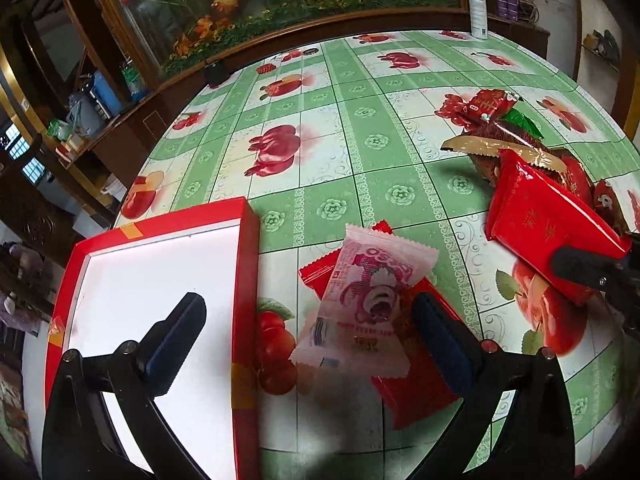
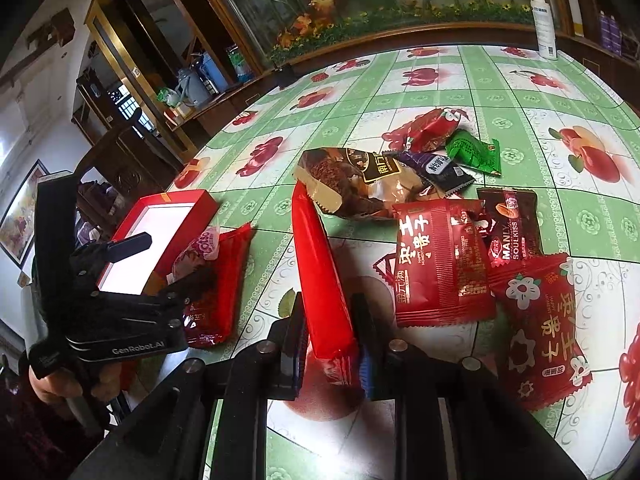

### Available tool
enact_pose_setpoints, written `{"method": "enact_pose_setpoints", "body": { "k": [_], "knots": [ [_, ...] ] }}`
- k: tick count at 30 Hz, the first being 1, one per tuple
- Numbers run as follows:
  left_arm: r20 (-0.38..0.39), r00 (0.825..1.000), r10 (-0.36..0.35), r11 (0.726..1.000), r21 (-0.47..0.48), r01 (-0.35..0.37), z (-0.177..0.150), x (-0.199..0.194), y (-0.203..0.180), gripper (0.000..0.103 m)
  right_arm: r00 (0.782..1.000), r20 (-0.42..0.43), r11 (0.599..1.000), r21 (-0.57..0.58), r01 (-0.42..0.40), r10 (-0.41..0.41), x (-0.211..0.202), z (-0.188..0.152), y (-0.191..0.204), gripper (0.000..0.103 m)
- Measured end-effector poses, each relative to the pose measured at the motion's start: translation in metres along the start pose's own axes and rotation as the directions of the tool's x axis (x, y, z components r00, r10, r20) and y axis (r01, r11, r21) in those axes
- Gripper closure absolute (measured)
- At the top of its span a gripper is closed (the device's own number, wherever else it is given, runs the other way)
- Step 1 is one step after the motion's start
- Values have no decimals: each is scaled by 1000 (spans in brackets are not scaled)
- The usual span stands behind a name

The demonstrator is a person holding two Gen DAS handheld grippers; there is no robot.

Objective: Organize snacks
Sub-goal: 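Lift the pink cartoon candy packet with the left tool while the right tool lifts a long red packet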

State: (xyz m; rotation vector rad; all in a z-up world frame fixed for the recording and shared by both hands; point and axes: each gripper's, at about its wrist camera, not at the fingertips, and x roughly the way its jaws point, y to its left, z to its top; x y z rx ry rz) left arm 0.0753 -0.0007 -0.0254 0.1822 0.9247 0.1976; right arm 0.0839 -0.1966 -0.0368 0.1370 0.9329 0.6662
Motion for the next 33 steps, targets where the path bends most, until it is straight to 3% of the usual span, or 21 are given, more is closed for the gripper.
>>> {"method": "enact_pose_setpoints", "body": {
  "k": [4, 8, 18, 23, 33],
  "knots": [
    [27, 1000, 10, 1000, 26, -11, 1, -2, -5, 9, 1000, 11, 1000, 11, -19, 18, -1, 1, -1, 80],
    [33, 999, 4, 999, 45, -5, -1, -2, -9, 21, 1000, 12, 1000, 12, -19, 19, -1, 1, -1, 80],
    [42, 999, -26, 996, 83, 22, -3, -3, -15, 66, 999, -16, 999, 1, 42, -42, 0, 4, -3, 66],
    [51, 998, -25, 995, 97, 20, -5, -3, -18, 69, 999, -14, 999, 5, 40, -40, -1, 6, -3, 52],
    [51, 998, -22, 996, 88, 18, -10, -6, -17, 70, 998, -35, 999, -17, 42, -43, 7, 7, 2, 51]
  ]
}}
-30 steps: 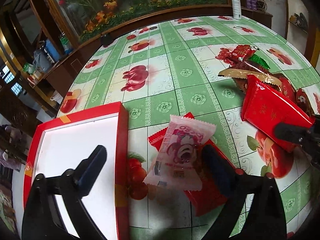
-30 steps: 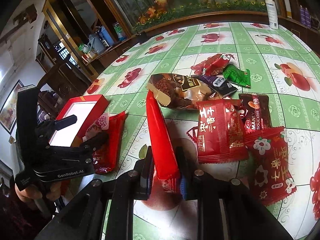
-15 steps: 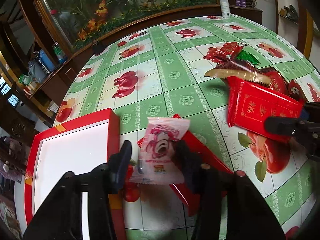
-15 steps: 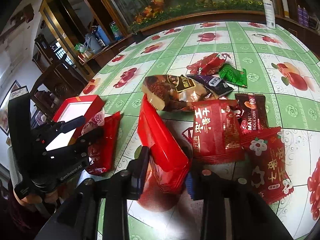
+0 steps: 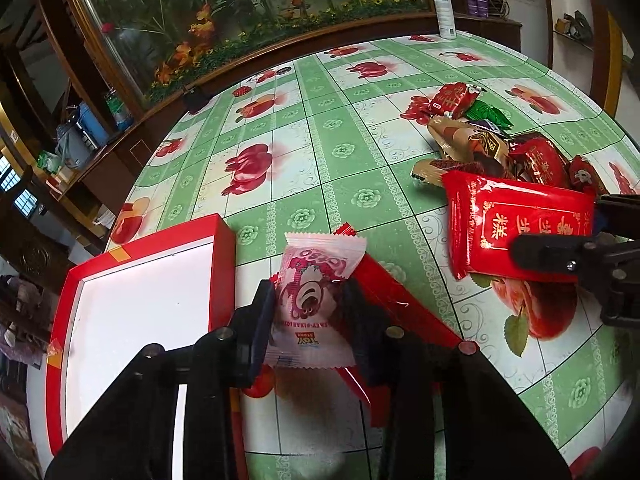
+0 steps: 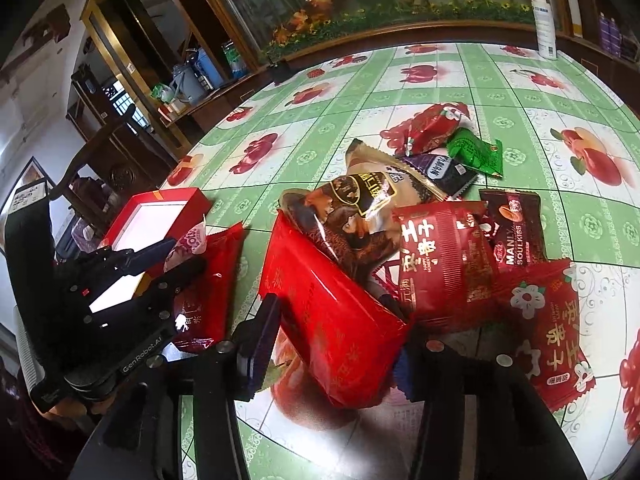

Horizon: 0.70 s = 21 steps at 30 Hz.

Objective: Organize snacks
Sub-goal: 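Lift the pink cartoon candy packet with the left tool while the right tool lifts a long red packet, then carry both packets over the red gift box while the right tool opens to drop its packet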

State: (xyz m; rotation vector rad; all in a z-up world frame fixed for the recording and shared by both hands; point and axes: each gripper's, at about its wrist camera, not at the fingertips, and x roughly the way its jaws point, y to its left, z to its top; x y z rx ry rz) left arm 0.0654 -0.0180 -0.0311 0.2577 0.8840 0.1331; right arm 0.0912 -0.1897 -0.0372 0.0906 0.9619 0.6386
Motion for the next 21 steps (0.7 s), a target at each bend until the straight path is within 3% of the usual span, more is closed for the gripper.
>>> {"method": "enact_pose_setpoints", "body": {
  "k": [4, 6, 9, 14, 15, 21],
  "knots": [
    [-1, 1000, -12, 1000, -16, 12, -5, -4, 3, 71, 1000, 0, 999, -28, -19, 19, 3, -1, 5, 61],
    [-1, 1000, -18, 999, -30, 18, -9, -7, 4, 72, 999, 14, 999, -30, -36, 36, 1, -1, 6, 76],
    [0, 1000, -31, 998, -47, 31, -15, -10, 7, 72, 997, 22, 997, -29, -71, 71, -2, -1, 6, 86],
    [3, 997, -76, 993, -88, 76, -23, -14, 15, 72, 986, 6, 986, 9, -165, 165, -3, -2, 6, 88],
    [3, 996, -93, 990, -104, 93, -25, -15, 18, 78, 982, 1, 982, 26, -189, 189, -3, -3, 5, 88],
    [7, 987, -159, 974, -161, 158, -36, -21, 33, 78, 955, 30, 955, 40, -295, 294, -9, -6, 13, 88]
  ]
}}
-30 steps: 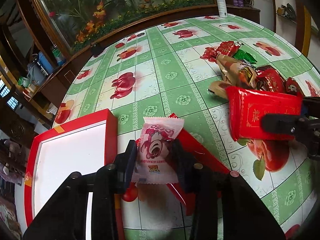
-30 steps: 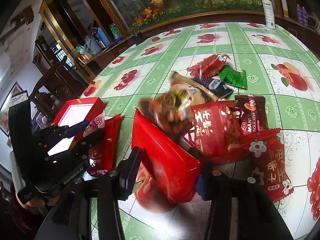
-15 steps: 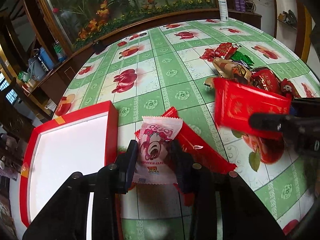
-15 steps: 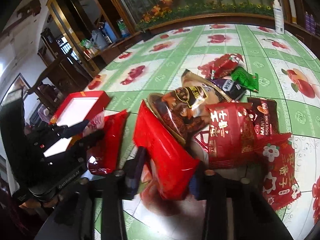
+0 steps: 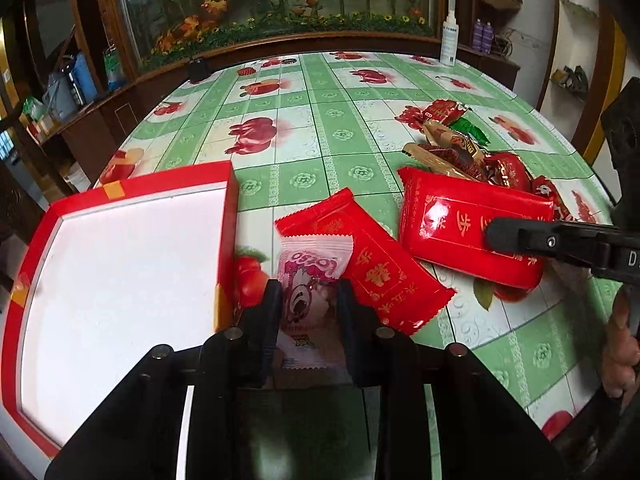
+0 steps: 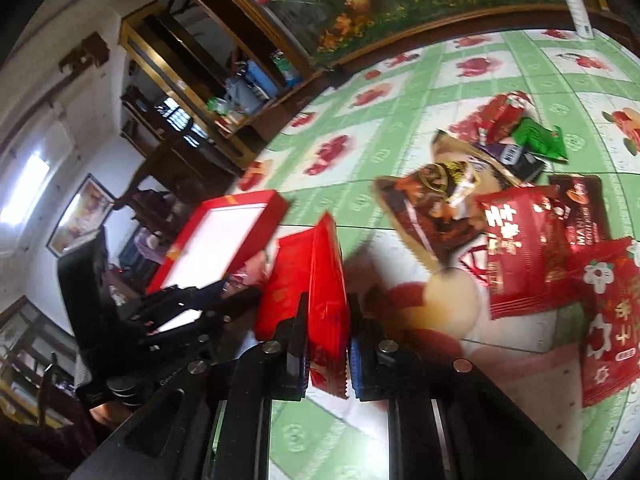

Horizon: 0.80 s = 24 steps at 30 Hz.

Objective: Organize snacks
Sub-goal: 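Carry both packets over the red gift box while the right tool opens to drop its packet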

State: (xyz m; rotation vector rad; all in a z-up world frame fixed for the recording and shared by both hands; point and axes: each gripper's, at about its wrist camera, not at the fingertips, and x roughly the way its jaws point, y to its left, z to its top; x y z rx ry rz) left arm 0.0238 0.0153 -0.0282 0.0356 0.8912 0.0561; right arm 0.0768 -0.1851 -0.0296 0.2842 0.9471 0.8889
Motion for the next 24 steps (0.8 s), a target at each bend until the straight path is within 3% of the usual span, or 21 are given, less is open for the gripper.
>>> {"method": "enact_pose_setpoints", "body": {
  "k": [9, 14, 17, 20, 24],
  "knots": [
    [22, 997, -69, 997, -35, 69, -13, -20, 8, 78, 994, 45, 994, 40, -101, 99, -9, -4, 4, 88],
    [75, 995, -71, 997, -38, 74, -14, -48, 13, 78, 963, 151, 972, 43, -232, 223, -27, 0, 10, 88],
    [132, 991, -22, 999, -45, 28, -12, -71, 23, 78, 940, 155, 947, 51, -316, 305, -18, 7, 19, 88],
    [173, 983, 56, 995, -89, -41, -11, -87, 44, 78, 933, 131, 937, 53, -344, 335, 5, 16, 35, 88],
    [146, 981, 124, 982, -163, -100, -17, -83, 77, 78, 930, 79, 930, 56, -363, 358, 43, 24, 61, 88]
  ]
}}
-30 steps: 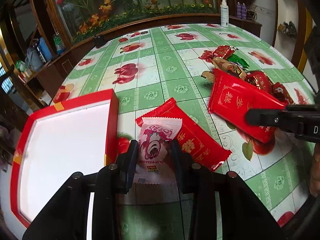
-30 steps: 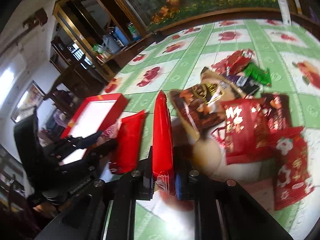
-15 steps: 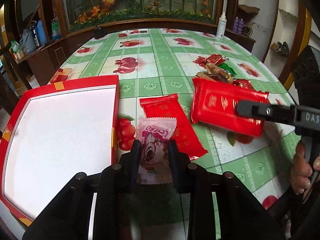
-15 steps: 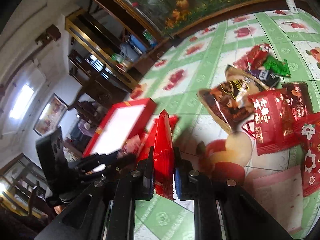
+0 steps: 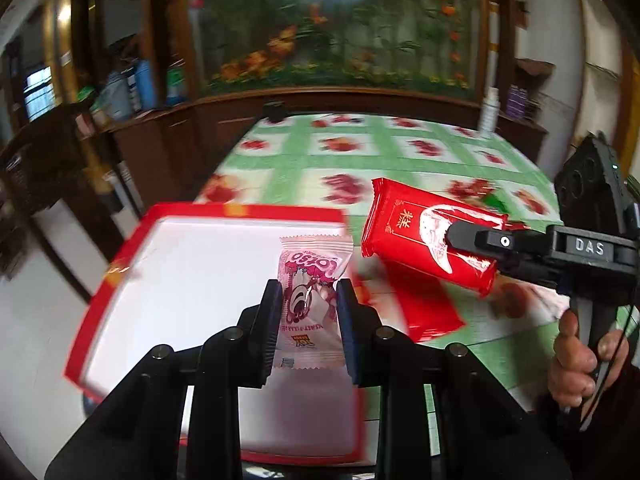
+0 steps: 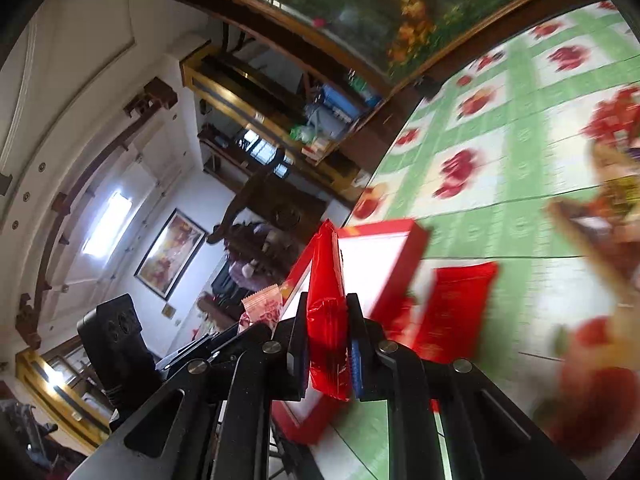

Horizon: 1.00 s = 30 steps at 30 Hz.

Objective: Organize snacks
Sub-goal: 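Carry both packets over the red gift box while the right tool opens to drop its packet, then open the left tool to drop the pink packet into the gift box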

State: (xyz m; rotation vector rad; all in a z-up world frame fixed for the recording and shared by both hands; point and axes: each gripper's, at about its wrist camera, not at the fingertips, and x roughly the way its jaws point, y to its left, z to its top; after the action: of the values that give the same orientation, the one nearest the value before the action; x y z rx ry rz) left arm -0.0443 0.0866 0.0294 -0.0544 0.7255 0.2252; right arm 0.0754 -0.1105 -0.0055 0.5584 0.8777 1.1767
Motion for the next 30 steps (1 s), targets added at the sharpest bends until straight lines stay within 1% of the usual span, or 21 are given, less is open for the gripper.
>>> {"method": "enact_pose_setpoints", "body": {
  "k": [4, 7, 9, 11, 13, 14, 15, 16, 17, 18, 20, 22, 23, 25, 26, 28, 30],
  "knots": [
    [-28, 998, 50, 997, -57, -51, -11, 11, 24, 78, 997, -76, 999, -32, 5, -7, 49, -5, 16, 88],
    [-41, 997, 66, 995, -76, -69, -16, 17, 32, 78, 991, -132, 997, -74, 14, -24, 82, -10, 30, 88],
    [-50, 996, 77, 993, -88, -81, -20, 21, 37, 78, 986, -160, 993, -111, 30, -48, 97, -15, 39, 84],
    [-64, 994, 89, 990, -104, -95, -22, 22, 40, 77, 977, -199, 986, -159, 51, -82, 114, -21, 47, 84],
    [-87, 989, 119, 983, -128, -130, -24, 27, 47, 76, 970, -221, 981, -184, 63, -104, 120, -25, 51, 82],
    [-93, 987, 130, 981, -135, -142, -25, 27, 50, 74, 968, -224, 978, -195, 72, -116, 121, -26, 52, 73],
    [-103, 985, 140, 977, -149, -154, -26, 28, 53, 72, 968, -218, 977, -198, 80, -123, 121, -26, 52, 59],
    [-110, 984, 137, 975, -162, -154, -27, 28, 55, 70, 972, -197, 979, -185, 90, -126, 115, -24, 49, 52],
    [-121, 983, 138, 971, -178, -158, -27, 29, 56, 57, 977, -169, 981, -170, 98, -127, 109, -21, 47, 47],
    [-126, 982, 142, 967, -193, -165, -27, 29, 57, 46, 982, -140, 982, -156, 107, -129, 102, -18, 45, 47],
    [-110, 982, 156, 965, -196, -175, -26, 26, 55, 45, 987, -92, 983, -136, 121, -134, 87, -15, 42, 46],
    [-89, 981, 171, 969, -163, -184, -23, 20, 44, 45, 988, -56, 982, -127, 137, -145, 71, -12, 40, 46],
    [-76, 983, 167, 973, -149, -177, -22, 18, 39, 42, 987, -37, 981, -126, 150, -156, 60, -12, 38, 46],
    [-58, 988, 145, 981, -121, -151, -19, 15, 28, 34, 984, -5, 977, -122, 175, -177, 39, -10, 34, 45],
    [-50, 990, 129, 986, -100, -133, -19, 13, 20, 28, 982, 11, 975, -119, 190, -190, 28, -10, 31, 45],
    [-35, 994, 99, 993, -55, -101, -18, 10, 3, 27, 970, 62, 965, -112, 239, -233, -2, -10, 20, 45],
    [-29, 998, 62, 998, 3, -62, -16, 10, -19, 27, 953, 105, 950, -103, 294, -283, -32, -11, 9, 40]
  ]
}}
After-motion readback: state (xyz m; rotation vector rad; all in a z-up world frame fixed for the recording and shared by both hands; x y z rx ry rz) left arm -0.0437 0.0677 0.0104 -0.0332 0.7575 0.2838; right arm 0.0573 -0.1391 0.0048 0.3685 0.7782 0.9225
